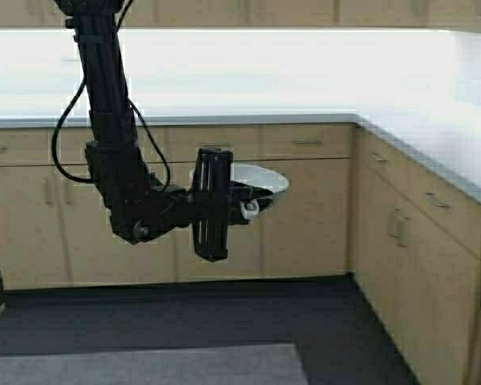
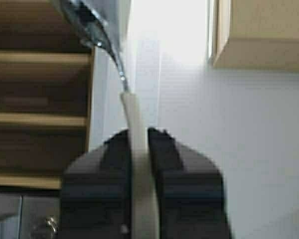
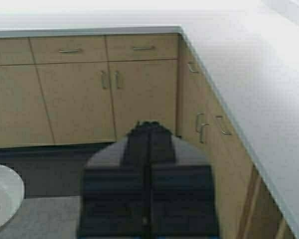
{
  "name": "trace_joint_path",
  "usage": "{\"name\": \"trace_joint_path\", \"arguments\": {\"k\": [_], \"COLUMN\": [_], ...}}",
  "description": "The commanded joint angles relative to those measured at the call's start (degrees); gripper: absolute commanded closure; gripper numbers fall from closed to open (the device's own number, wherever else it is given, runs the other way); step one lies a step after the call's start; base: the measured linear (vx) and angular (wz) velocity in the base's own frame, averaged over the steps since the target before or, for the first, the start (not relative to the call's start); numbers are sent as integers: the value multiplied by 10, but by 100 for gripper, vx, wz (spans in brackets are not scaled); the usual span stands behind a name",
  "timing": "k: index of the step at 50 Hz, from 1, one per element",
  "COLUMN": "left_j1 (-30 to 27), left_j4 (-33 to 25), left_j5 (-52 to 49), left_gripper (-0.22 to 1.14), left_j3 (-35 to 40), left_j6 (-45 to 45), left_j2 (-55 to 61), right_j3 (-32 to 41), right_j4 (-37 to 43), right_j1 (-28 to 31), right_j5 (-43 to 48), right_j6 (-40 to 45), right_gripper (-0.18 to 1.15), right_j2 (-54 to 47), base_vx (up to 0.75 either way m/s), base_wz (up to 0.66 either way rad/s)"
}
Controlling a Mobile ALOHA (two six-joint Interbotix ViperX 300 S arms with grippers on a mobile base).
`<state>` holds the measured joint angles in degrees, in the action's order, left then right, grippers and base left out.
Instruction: Wash the pan
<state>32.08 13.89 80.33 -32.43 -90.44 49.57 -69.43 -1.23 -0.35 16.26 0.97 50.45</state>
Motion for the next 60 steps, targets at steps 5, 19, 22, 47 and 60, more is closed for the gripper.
{"name": "trace_joint_path", "arguments": {"k": [5, 19, 22, 47, 60], "left_j1": [0, 0, 1, 1, 1], "left_j4": [5, 12, 12, 13, 17], "left_j5": [9, 18, 22, 35, 40], "left_gripper": [89, 89, 89, 89, 89], "left_j3": [3, -1, -1, -13, -24], "left_j6": [12, 13, 13, 11, 11], "left_j2": [-25, -26, -25, -29, -36], "right_j3": [10, 9, 7, 7, 7], "right_j4": [-1, -1, 0, -1, 0], "right_j1": [0, 0, 0, 1, 0], "right_j5": [3, 3, 3, 3, 3], "right_j6": [1, 6, 5, 5, 4], "right_gripper": [91, 91, 91, 91, 91], "right_j2": [-2, -4, 0, -14, -12], "base_vx": [10, 11, 12, 14, 13], "base_wz": [61, 60, 73, 70, 50]}}
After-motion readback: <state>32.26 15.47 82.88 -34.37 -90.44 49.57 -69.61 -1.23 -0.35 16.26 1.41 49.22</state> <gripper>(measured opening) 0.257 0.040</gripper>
